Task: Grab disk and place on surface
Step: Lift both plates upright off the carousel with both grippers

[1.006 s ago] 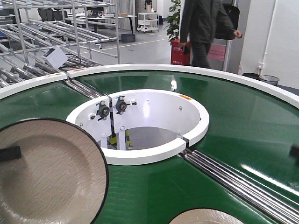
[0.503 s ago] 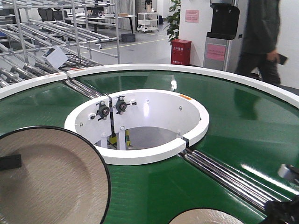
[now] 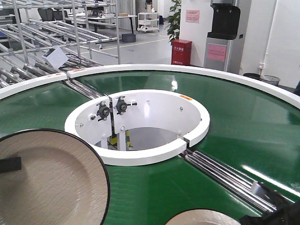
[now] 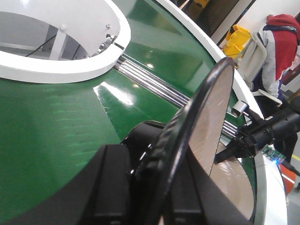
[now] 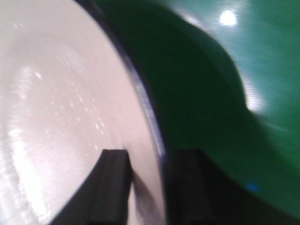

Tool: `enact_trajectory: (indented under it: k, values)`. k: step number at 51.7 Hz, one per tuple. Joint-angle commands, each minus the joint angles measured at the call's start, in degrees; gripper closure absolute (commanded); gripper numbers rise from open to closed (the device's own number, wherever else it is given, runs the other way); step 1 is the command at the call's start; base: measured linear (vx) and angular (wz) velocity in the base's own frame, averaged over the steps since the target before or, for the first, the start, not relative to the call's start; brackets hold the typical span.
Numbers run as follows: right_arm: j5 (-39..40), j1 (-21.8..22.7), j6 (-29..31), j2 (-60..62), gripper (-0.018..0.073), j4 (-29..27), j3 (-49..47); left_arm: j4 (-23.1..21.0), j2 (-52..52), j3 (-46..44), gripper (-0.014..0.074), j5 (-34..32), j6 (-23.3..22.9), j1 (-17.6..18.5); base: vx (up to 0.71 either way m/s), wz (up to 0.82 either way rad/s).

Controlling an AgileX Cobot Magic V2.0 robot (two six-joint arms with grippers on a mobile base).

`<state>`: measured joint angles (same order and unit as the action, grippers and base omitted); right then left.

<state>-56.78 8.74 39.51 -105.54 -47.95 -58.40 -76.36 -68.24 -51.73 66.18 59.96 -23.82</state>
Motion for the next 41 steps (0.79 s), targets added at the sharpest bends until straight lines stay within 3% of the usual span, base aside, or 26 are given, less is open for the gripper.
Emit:
enact_trajectory:
  k: [1, 2, 10, 22, 31, 41]
  values:
    - [-4.96, -0.02, 2.59, 2.83, 0.0547, -8.61, -1.5, -7.53, 1.64, -1.92, 0.0598, 0.8, -1.83, 0.46, 0.0, 0.0]
    - [-5.13, 0.23, 2.59, 2.95, 0.0579, -9.0, -1.5, -7.53, 1.64, -1.92, 0.0598, 0.8, -1.83, 0.46, 0.0, 0.0]
    - [-6.62, 4.11, 1.62, 6.39, 0.0573, -12.51, -1.5, -7.53, 1.64, -1.92, 0.0598, -0.23, -5.24, 0.46, 0.0, 0.0]
    - [-10.14, 10.41, 0.85, 16.49, 0.0569, -23.94, -1.5, -3.27, 1.64, -1.92, 0.0598, -5.72, -19.23, 0.46, 0.0, 0.0]
    - [-11.14, 10.58, 0.85, 23.94, 0.0568, -29.43, -1.5, -1.1, 1.64, -1.92, 0.0598, -6.32, -25.78, 0.46, 0.0, 0.0]
    - [-12.47, 10.36, -0.78, 29.86, 0.0568, -29.72, -1.5, -1.27, 1.64, -1.92, 0.0598, -4.18, -29.95, 0.46, 0.0, 0.0]
